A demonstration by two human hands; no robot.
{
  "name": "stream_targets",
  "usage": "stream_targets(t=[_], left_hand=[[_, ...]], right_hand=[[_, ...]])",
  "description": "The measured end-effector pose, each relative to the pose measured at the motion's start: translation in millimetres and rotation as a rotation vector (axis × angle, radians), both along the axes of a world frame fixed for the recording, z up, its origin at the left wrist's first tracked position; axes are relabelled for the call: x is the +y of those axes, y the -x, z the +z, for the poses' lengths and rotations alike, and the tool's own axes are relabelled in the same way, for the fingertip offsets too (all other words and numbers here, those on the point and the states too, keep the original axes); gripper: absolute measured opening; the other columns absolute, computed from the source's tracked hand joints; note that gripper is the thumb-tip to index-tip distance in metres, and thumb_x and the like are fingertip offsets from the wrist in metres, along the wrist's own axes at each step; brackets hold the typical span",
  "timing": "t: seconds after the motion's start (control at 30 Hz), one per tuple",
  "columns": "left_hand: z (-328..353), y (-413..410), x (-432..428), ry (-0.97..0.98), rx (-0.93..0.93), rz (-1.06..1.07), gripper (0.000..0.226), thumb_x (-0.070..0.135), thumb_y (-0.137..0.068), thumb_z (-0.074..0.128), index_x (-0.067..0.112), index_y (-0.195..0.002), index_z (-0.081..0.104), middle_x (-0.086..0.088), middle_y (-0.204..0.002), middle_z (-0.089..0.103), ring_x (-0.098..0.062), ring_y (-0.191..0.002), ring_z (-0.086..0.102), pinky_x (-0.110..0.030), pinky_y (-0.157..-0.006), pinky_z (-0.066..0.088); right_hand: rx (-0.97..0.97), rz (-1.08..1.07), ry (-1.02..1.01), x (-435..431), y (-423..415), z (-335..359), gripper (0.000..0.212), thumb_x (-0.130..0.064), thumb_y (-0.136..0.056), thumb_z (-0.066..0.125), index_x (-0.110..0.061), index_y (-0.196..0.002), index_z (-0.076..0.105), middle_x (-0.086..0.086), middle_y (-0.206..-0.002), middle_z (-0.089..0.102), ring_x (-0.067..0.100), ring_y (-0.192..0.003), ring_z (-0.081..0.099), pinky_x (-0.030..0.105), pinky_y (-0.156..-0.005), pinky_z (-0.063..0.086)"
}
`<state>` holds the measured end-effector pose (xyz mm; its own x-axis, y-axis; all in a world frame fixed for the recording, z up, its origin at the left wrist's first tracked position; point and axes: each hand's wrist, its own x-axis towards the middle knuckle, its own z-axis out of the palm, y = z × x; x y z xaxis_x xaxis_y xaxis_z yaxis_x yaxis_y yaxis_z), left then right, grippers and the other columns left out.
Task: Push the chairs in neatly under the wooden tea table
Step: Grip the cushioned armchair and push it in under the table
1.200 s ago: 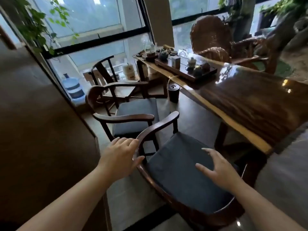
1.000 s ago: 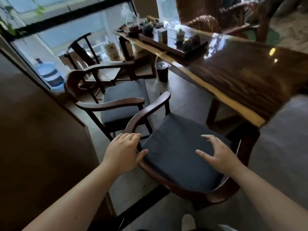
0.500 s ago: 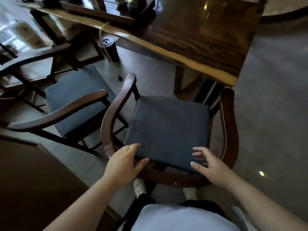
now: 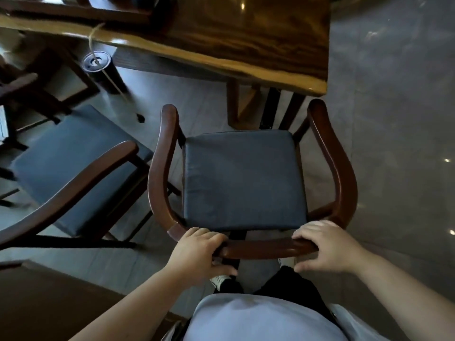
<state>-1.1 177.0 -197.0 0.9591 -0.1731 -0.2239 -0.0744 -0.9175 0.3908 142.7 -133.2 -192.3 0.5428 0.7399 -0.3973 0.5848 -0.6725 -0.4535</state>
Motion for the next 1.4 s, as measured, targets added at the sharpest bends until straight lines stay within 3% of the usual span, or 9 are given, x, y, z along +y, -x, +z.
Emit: stream_targets(t=[0.13, 0.27, 0.37, 0.53, 0.7, 0.93, 1.17, 1.3, 1.4], left_hand=[[-12.0, -4.8, 13.3, -0.059, -0.004, -0.091, 0.023, 0.044, -0.076, 0.069, 0.028, -0.091, 0.065, 0.012, -0.08, 0.068, -0.018, -0.074, 0.064, -0.029, -0.069, 0.05], [-9.6, -9.5, 17.5, -0.104, -0.036, -0.167, 0.017, 0.041, -0.071, 0.074, 0.029, -0.08, 0.064, 0.013, -0.067, 0.064, -0.014, -0.059, 0.061, -0.023, -0.052, 0.044], [-10.2, -14.3, 29.5, -0.139, -0.015, -0.192, 0.017, 0.038, -0.07, 0.072, 0.032, -0.083, 0.063, 0.015, -0.07, 0.065, -0.01, -0.062, 0.062, -0.024, -0.048, 0.045], [-4.5, -29.6, 75.2, -0.182, 0.002, -0.171, 0.021, 0.034, -0.07, 0.075, 0.036, -0.089, 0.067, 0.018, -0.08, 0.07, -0.008, -0.074, 0.066, -0.024, -0.061, 0.052], [5.7, -53.4, 116.9, -0.207, 0.005, -0.183, 0.023, 0.037, -0.071, 0.074, 0.032, -0.094, 0.07, 0.012, -0.086, 0.073, -0.014, -0.08, 0.068, -0.03, -0.067, 0.055], [8.2, -65.5, 138.3, -0.184, 0.037, -0.143, 0.023, 0.039, -0.077, 0.07, 0.037, -0.099, 0.067, 0.016, -0.095, 0.071, -0.013, -0.09, 0.065, -0.031, -0.076, 0.052], [13.1, -52.8, 114.1, -0.179, -0.05, -0.071, 0.029, 0.026, -0.065, 0.081, 0.028, -0.091, 0.069, 0.012, -0.083, 0.07, -0.017, -0.078, 0.067, -0.031, -0.075, 0.051], [22.7, -48.1, 61.8, -0.173, -0.121, -0.112, 0.03, 0.034, -0.068, 0.067, 0.025, -0.097, 0.068, 0.008, -0.086, 0.07, -0.019, -0.08, 0.066, -0.033, -0.073, 0.055], [18.1, -51.9, 16.0, -0.205, -0.11, -0.116, 0.03, 0.043, -0.074, 0.052, 0.024, -0.094, 0.065, 0.007, -0.083, 0.068, -0.022, -0.074, 0.064, -0.036, -0.066, 0.054]], right_hand=[[-0.169, 0.057, -0.01, 2.0, 4.8, -6.8, 0.042, -0.055, -0.07, 0.07, -0.029, -0.103, 0.072, -0.015, -0.097, 0.072, 0.01, -0.091, 0.068, 0.033, -0.081, 0.052], [-0.295, 0.052, -0.062, 0.0, 7.0, -9.1, 0.038, -0.041, -0.061, 0.074, -0.026, -0.095, 0.077, -0.012, -0.088, 0.075, 0.014, -0.078, 0.071, 0.03, -0.069, 0.057], [-0.297, 0.058, -0.072, 4.7, 7.3, -9.9, 0.033, -0.04, -0.061, 0.074, -0.026, -0.091, 0.076, -0.012, -0.083, 0.075, 0.013, -0.074, 0.071, 0.03, -0.063, 0.058], [-0.281, 0.025, -0.067, 44.9, 13.2, -17.1, 0.031, -0.052, -0.073, 0.055, -0.027, -0.083, 0.071, -0.011, -0.076, 0.071, 0.015, -0.068, 0.069, 0.033, -0.055, 0.055], [-0.345, -0.023, -0.086, 86.8, 13.8, -18.6, 0.032, -0.058, -0.072, 0.06, -0.028, -0.079, 0.069, -0.008, -0.068, 0.069, 0.018, -0.06, 0.067, 0.029, -0.048, 0.047], [-0.258, -0.039, -0.075, 109.7, 12.5, -16.2, 0.042, -0.059, -0.079, 0.051, -0.026, -0.097, 0.069, -0.007, -0.089, 0.072, 0.02, -0.081, 0.069, 0.035, -0.065, 0.051], [0.009, -0.049, -0.19, 81.8, -0.3, -21.5, 0.04, -0.028, -0.077, 0.069, -0.021, -0.116, 0.065, -0.006, -0.112, 0.069, 0.015, -0.104, 0.061, 0.035, -0.094, 0.046], [-0.002, 0.004, -0.037, 52.3, -25.4, -32.4, 0.044, -0.034, -0.075, 0.07, -0.026, -0.117, 0.062, -0.008, -0.114, 0.066, 0.014, -0.109, 0.058, 0.034, -0.099, 0.041], [-0.074, 0.189, 0.163, 34.2, -56.9, -40.1, 0.037, -0.038, -0.074, 0.068, -0.033, -0.11, 0.059, -0.012, -0.107, 0.064, 0.012, -0.107, 0.056, 0.036, -0.107, 0.032]])
